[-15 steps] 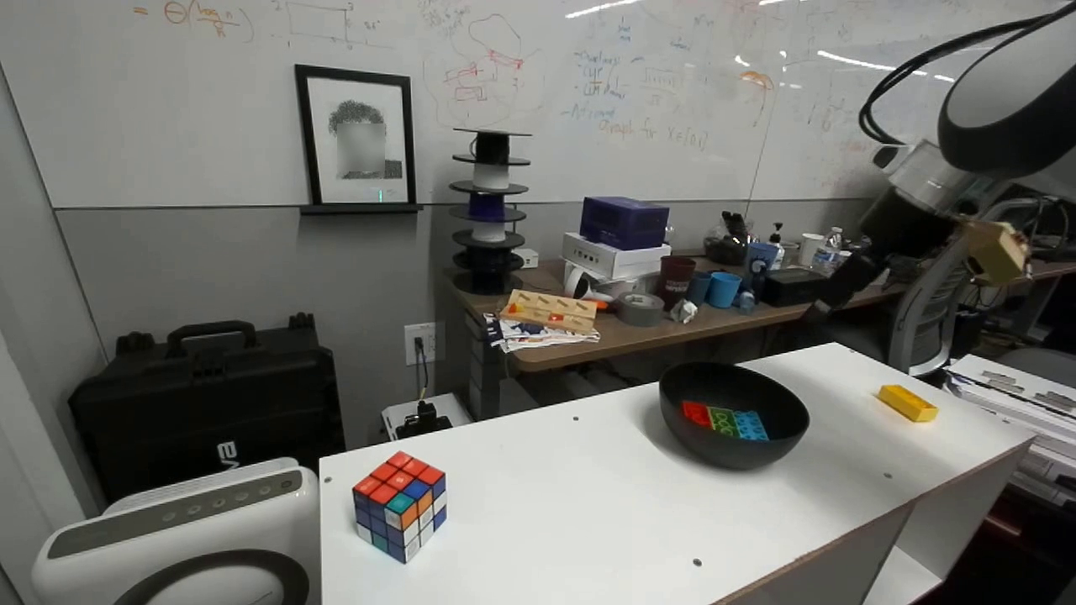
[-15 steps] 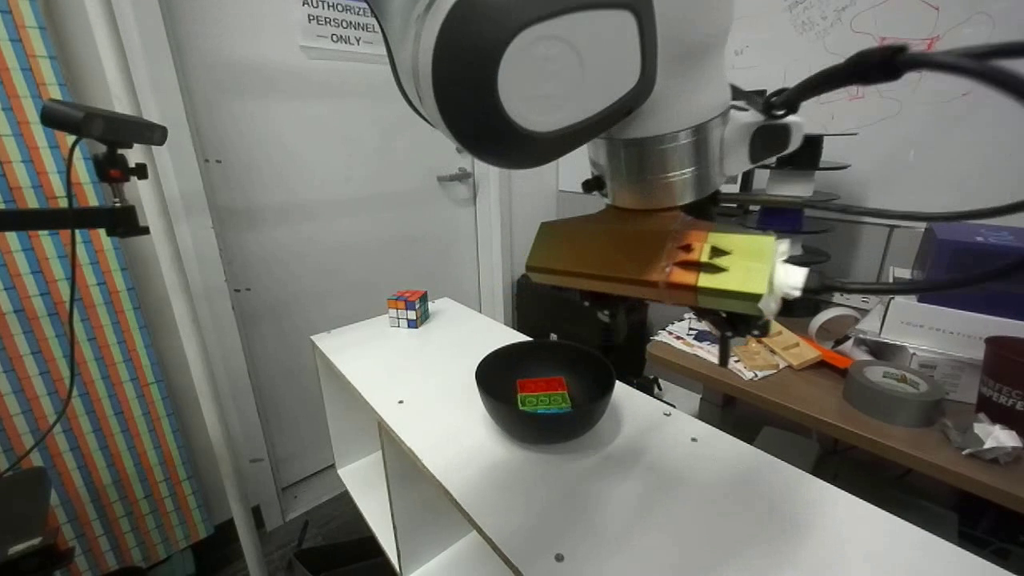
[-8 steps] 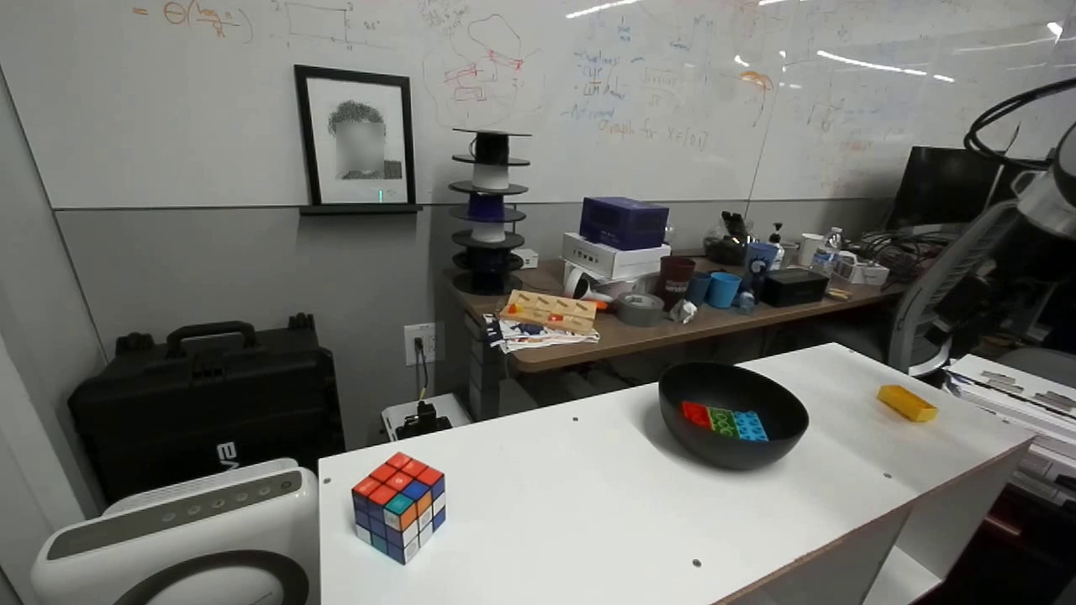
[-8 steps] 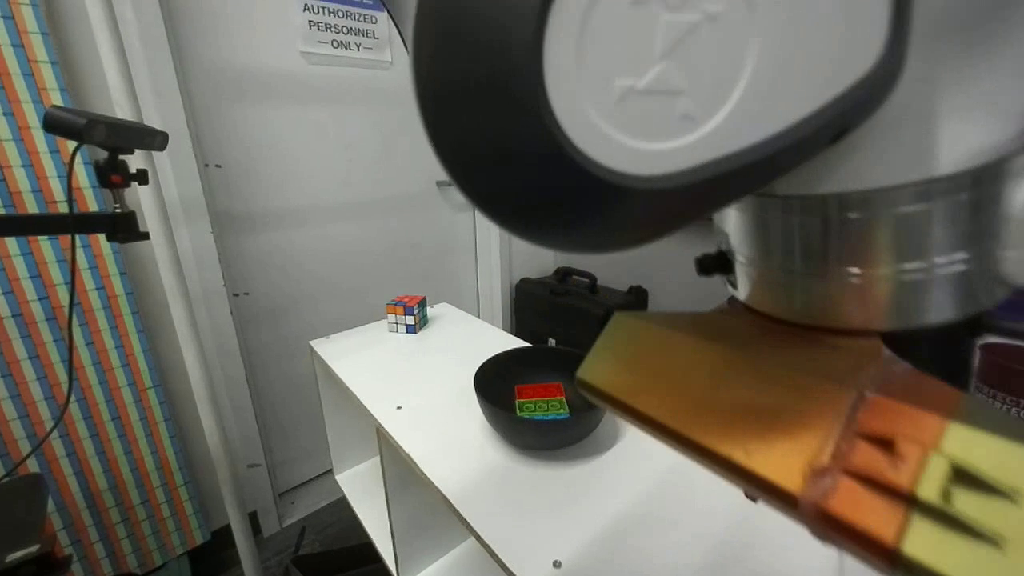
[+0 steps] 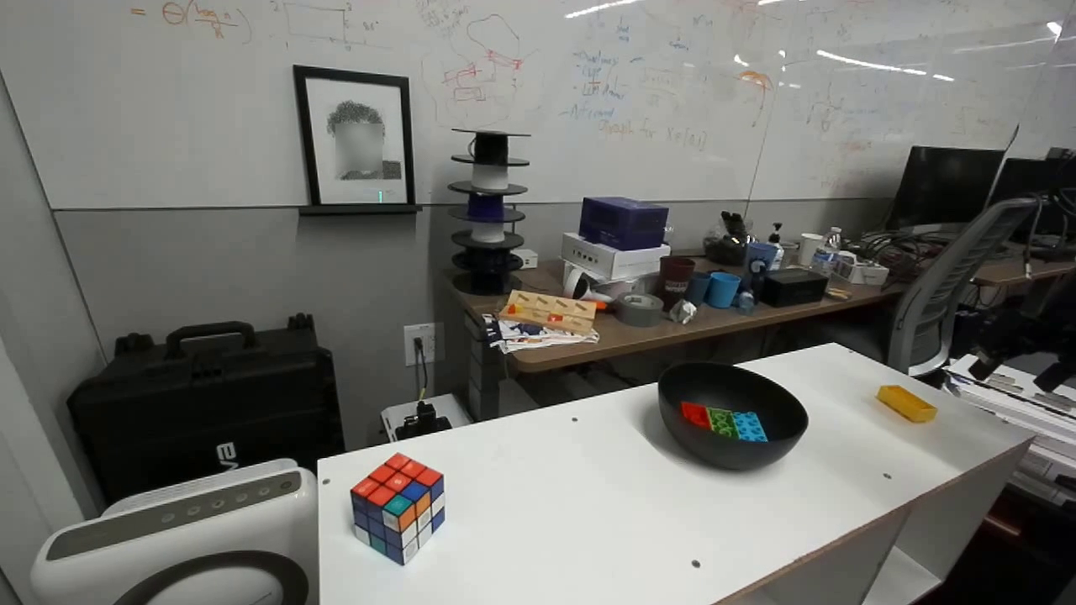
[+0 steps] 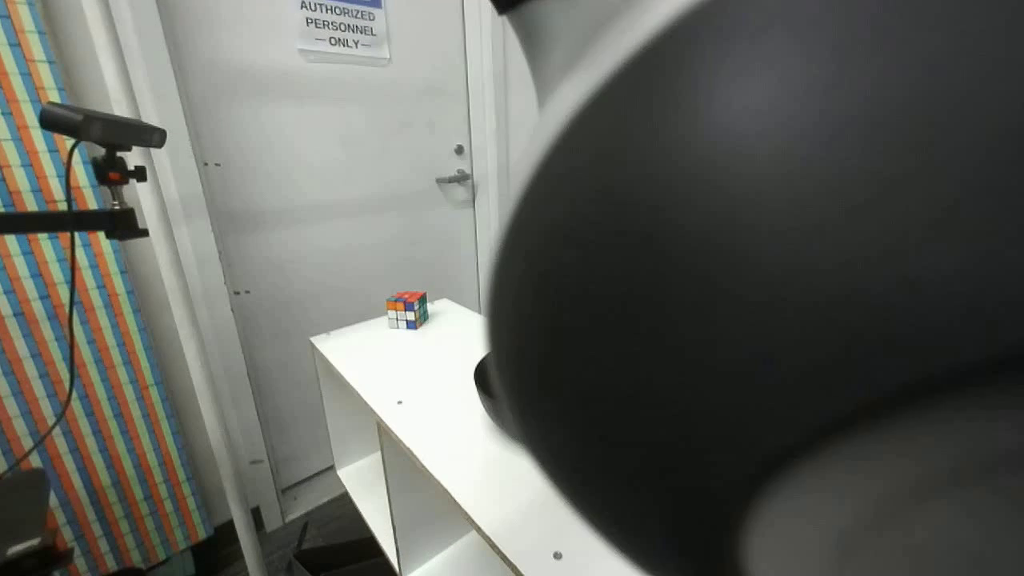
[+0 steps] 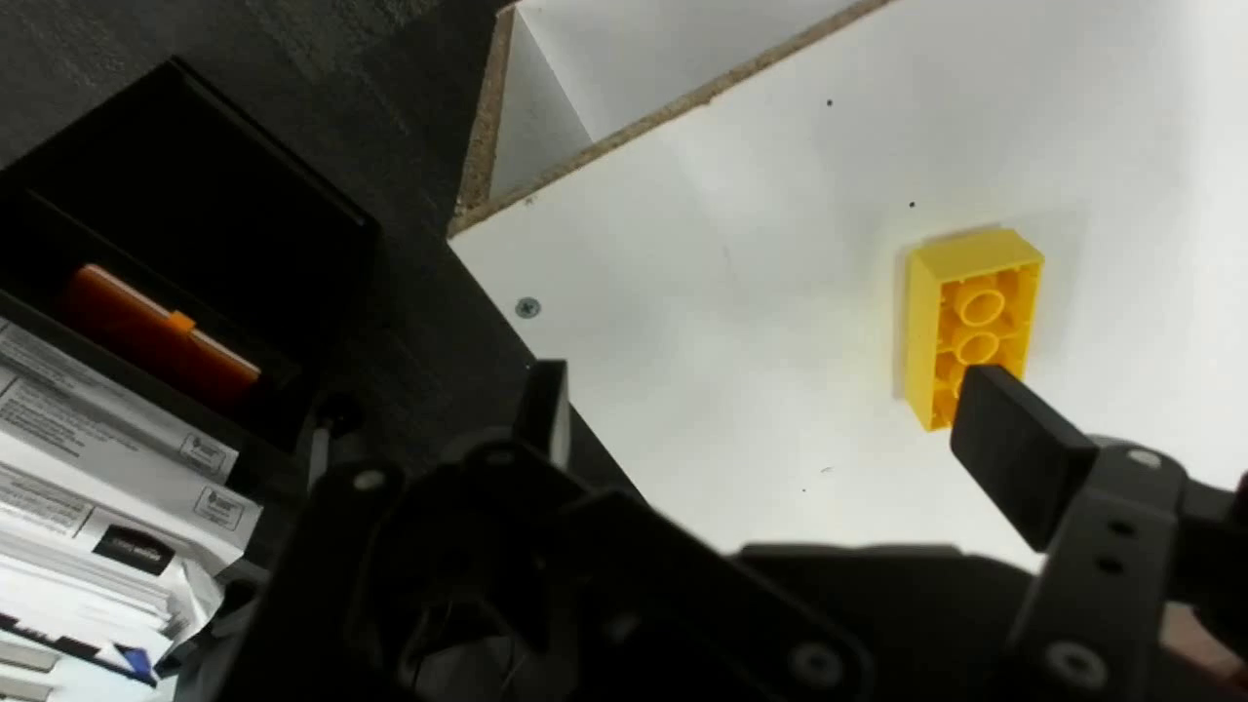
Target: Put the LEGO blocks in the bowl
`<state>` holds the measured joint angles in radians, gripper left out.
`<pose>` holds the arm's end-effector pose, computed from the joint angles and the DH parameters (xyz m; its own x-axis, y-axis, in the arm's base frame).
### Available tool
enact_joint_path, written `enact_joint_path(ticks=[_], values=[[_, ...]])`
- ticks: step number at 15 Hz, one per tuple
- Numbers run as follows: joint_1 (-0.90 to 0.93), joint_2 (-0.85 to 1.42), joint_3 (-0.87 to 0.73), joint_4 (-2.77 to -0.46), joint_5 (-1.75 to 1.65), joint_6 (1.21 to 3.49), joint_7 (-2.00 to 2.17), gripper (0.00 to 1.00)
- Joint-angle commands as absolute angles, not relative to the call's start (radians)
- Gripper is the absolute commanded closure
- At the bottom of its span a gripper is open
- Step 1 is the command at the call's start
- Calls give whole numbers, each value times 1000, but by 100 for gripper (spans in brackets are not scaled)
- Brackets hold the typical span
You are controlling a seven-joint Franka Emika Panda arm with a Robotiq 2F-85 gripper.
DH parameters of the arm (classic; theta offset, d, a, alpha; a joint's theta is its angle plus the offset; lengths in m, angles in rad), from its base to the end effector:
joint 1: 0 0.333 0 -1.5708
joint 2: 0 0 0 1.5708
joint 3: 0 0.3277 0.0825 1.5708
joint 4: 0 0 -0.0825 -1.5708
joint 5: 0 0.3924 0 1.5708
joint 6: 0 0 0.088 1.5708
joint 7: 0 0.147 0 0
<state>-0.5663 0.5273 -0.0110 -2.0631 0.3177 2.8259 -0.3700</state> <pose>0.5216 -0.3539 0.1603 0.8465 -0.4684 0.2531 -0.4664 -0.8817 -0.0717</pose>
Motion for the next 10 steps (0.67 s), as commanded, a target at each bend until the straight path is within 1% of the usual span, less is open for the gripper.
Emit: enact_joint_path(ticks=[1,4,7,10], values=[[-555,584,42,-1964,360,2821,-300,0],[-529,620,104,-1883,372,2790,-263,0],[-475,650,114,-1828,351,2737,-230,0],[-399,653,55,-1816,293,2675,-194,0]])
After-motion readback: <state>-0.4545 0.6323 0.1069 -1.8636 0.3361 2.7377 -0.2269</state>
